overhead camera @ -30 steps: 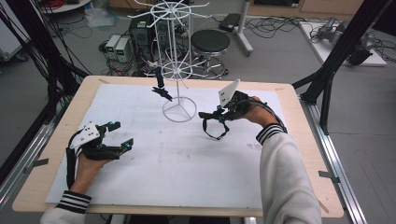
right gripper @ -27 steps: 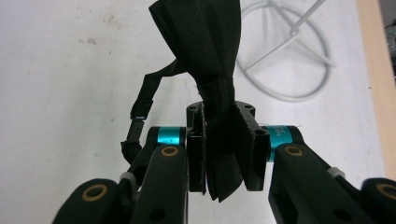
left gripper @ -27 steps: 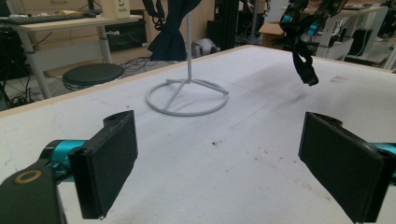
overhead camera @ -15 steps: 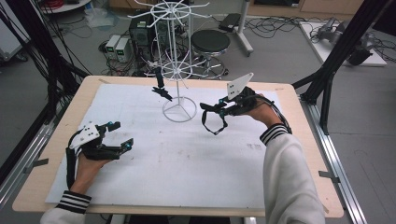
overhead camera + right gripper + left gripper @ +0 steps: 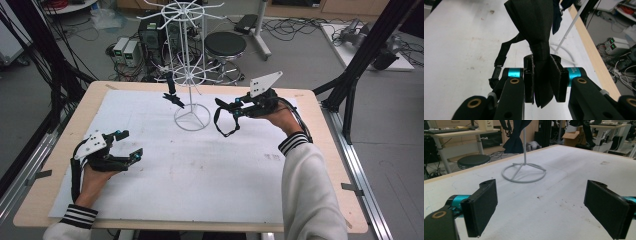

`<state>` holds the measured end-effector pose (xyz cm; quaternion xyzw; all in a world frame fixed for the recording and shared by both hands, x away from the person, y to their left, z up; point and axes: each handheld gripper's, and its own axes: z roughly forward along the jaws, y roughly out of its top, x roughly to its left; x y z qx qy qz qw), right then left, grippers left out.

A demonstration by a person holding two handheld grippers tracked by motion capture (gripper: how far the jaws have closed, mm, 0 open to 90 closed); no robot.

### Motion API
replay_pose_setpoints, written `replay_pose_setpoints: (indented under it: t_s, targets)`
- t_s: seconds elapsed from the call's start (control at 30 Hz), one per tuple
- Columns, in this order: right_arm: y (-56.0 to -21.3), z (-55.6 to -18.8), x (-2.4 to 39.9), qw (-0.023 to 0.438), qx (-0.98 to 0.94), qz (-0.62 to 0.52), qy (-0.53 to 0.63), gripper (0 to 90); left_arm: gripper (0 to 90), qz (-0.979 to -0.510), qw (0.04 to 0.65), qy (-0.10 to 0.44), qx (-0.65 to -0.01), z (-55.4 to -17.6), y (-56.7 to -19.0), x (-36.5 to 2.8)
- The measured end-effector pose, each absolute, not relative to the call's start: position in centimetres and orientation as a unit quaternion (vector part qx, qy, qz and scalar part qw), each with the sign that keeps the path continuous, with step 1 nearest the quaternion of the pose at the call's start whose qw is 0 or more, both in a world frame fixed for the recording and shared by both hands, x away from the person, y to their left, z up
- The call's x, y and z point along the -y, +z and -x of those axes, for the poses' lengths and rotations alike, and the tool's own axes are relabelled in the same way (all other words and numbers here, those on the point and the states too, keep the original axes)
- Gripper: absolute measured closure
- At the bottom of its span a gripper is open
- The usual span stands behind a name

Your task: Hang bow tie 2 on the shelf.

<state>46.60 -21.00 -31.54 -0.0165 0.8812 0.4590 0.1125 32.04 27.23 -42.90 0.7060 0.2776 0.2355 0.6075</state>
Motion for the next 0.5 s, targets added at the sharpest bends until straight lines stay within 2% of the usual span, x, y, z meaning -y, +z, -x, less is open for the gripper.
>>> replay_pose_setpoints:
  t_s: [0.5]
  targets:
    - [-30.56, -46.86, 21.54, 0.115, -0.824, -0.014, 0.555, 75.5, 12.3, -0.706, 0.608, 0.234, -0.277, -32.02, -42.86, -27.17]
